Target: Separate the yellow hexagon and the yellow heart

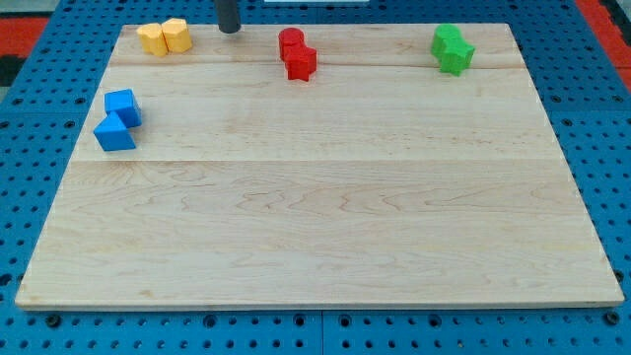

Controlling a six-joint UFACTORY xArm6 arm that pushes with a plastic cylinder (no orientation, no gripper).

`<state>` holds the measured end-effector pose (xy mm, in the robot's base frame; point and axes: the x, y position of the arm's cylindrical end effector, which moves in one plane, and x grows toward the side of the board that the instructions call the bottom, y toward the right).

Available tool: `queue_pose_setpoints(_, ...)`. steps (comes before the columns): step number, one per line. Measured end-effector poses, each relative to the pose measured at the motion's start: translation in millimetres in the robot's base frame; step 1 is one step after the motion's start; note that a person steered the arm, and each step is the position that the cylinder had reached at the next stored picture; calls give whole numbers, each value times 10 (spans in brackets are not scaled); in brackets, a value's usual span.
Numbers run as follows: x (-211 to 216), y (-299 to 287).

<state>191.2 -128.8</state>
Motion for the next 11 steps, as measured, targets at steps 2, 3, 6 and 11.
queue_pose_setpoints(2, 0, -214)
queue_pose_setpoints(3, 5, -386)
queue_pose_setpoints(6, 9, -1188)
queue_pose_setpoints(11, 394, -1438)
